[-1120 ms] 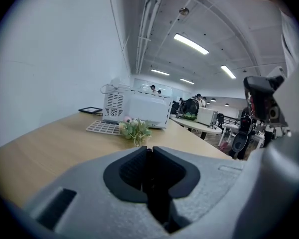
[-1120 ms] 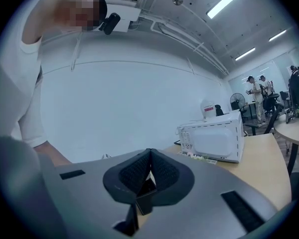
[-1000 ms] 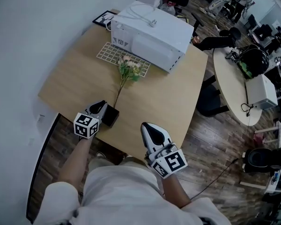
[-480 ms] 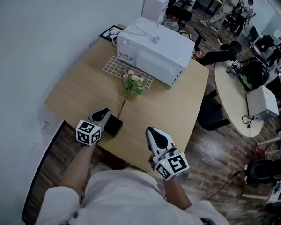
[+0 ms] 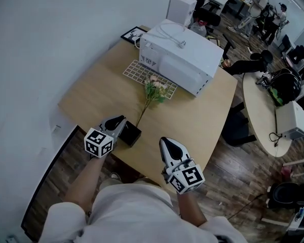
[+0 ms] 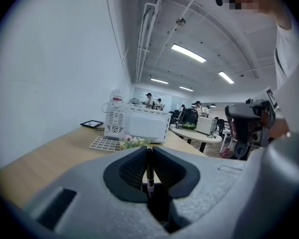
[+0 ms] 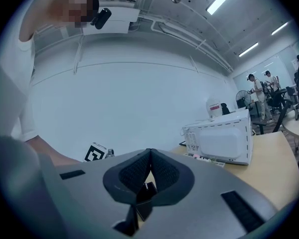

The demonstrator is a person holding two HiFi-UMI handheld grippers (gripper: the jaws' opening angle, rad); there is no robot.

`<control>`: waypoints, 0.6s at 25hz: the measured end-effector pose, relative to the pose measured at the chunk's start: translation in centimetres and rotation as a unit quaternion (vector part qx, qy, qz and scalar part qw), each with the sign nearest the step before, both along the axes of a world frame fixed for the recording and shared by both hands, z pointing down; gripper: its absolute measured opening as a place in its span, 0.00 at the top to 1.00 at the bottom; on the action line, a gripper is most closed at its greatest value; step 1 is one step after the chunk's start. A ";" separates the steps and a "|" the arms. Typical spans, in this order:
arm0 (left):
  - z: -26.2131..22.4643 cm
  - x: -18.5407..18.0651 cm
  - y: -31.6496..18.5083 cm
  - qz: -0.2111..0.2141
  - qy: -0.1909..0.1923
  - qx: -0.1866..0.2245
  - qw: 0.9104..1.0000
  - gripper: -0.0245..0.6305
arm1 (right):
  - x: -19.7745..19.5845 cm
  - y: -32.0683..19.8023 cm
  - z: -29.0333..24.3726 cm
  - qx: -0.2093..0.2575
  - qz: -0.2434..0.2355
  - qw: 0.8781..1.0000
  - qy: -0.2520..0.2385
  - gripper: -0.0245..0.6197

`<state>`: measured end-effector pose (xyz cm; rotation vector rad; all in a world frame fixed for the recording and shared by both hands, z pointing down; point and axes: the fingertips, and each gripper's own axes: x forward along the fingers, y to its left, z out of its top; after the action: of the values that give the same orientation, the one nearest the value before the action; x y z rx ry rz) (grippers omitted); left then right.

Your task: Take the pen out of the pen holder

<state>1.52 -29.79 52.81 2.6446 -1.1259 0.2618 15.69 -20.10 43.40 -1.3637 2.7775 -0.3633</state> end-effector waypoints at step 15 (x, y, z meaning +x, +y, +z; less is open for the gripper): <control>-6.0 -3.2 1.3 -0.007 0.028 0.044 0.999 0.89 | -3.8 -0.5 1.0 -0.014 -0.016 1.000 -0.001 0.96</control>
<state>-1.66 -28.44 46.86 2.7006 -1.1636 0.1380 11.93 -20.56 44.45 -1.3247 2.8069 -0.4070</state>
